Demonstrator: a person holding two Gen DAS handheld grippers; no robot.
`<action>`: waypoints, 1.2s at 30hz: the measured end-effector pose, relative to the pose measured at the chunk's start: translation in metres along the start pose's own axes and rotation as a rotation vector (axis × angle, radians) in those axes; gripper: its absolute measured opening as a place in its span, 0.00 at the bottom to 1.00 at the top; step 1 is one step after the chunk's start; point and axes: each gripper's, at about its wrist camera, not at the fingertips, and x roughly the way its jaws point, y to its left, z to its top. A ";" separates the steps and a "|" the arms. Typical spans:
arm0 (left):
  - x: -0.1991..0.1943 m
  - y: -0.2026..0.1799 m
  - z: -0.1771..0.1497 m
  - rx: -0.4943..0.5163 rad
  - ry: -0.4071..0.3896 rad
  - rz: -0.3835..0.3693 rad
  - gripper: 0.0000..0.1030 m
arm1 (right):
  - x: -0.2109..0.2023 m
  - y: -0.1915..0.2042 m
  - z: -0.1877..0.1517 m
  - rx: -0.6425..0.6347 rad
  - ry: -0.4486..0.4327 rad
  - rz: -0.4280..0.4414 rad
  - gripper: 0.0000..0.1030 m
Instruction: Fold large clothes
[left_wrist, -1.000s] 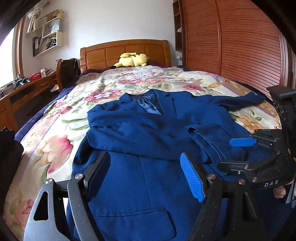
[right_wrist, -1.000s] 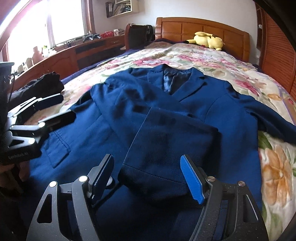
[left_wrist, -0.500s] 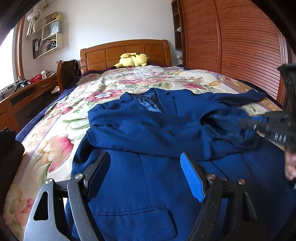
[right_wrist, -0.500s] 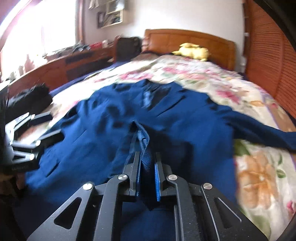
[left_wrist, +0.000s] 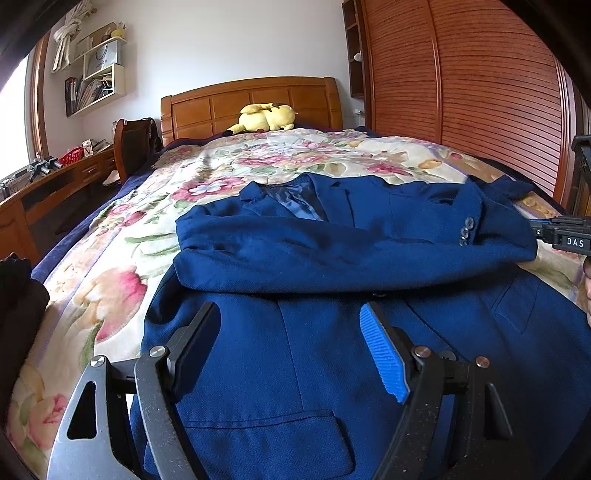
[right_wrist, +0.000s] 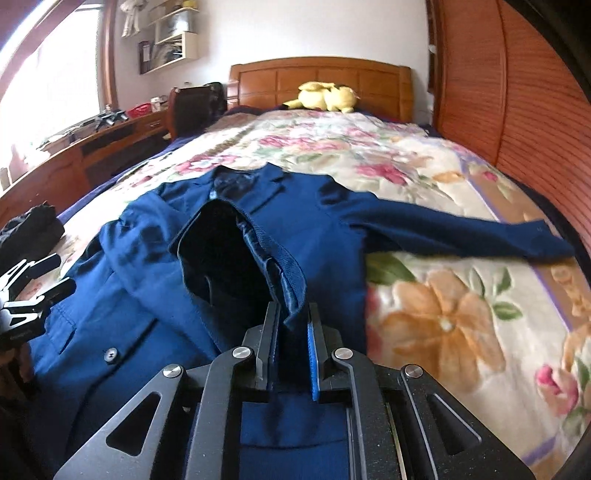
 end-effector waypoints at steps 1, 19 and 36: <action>0.000 0.000 0.000 0.001 -0.001 0.000 0.76 | 0.001 0.000 0.001 0.004 0.008 -0.013 0.21; -0.002 -0.002 -0.001 0.002 -0.009 0.007 0.76 | -0.004 -0.001 0.004 0.041 -0.031 -0.040 0.51; -0.007 -0.002 0.003 -0.003 -0.036 -0.027 0.76 | 0.009 -0.106 0.015 -0.089 0.007 -0.301 0.63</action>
